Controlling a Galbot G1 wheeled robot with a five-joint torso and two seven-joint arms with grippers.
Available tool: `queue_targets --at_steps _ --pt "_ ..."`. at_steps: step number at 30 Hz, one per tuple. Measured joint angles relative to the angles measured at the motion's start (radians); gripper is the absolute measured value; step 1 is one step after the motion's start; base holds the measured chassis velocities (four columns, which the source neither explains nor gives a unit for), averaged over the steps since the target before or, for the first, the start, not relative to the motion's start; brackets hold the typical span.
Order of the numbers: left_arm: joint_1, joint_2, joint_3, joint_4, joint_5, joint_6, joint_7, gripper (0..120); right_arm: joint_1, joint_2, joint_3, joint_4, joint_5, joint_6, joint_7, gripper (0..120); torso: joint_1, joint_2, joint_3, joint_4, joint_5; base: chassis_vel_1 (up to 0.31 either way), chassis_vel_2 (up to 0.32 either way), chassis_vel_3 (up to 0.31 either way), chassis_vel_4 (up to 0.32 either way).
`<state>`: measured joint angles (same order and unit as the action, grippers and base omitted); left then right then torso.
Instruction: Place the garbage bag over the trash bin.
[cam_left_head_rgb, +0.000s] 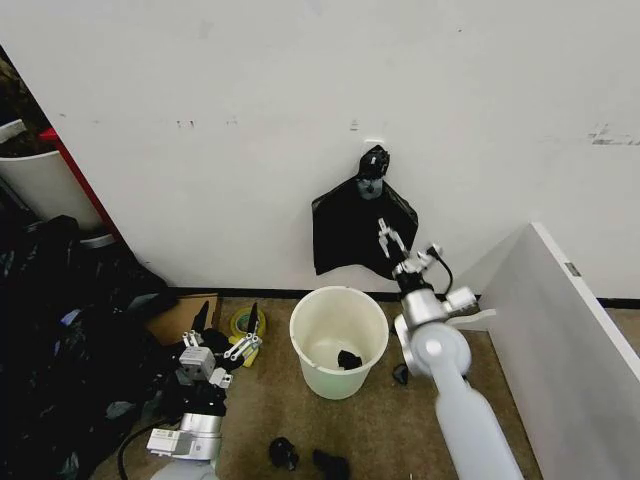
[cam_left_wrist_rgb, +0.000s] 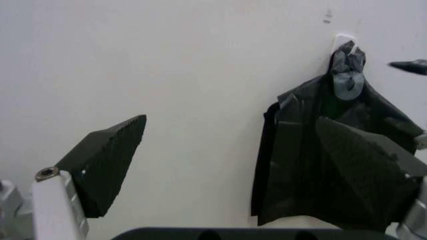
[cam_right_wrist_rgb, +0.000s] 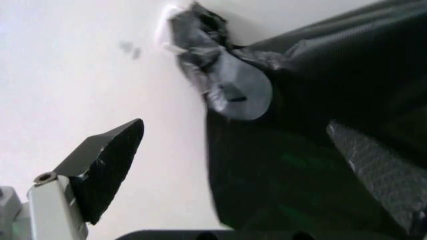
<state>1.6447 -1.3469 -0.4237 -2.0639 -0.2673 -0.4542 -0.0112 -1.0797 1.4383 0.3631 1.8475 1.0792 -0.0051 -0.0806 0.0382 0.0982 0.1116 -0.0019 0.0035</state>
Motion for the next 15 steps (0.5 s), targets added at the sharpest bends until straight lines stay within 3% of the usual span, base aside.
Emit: queue_targets --at_steps 11,15 --pt "0.014 -0.033 -0.017 0.001 0.042 0.0 -0.02 100 0.319 0.107 0.022 -0.34 0.097 0.009 -0.005 99 0.0 0.0 0.0 -0.0004 0.0 0.0 0.0 0.0 0.0" --pt "0.013 -0.035 -0.018 0.008 0.047 -0.002 -0.027 100 0.349 0.13 0.027 -0.388 0.063 0.028 -0.054 82 0.0 0.0 0.0 -0.0003 0.0 0.0 0.0 0.0 0.0"
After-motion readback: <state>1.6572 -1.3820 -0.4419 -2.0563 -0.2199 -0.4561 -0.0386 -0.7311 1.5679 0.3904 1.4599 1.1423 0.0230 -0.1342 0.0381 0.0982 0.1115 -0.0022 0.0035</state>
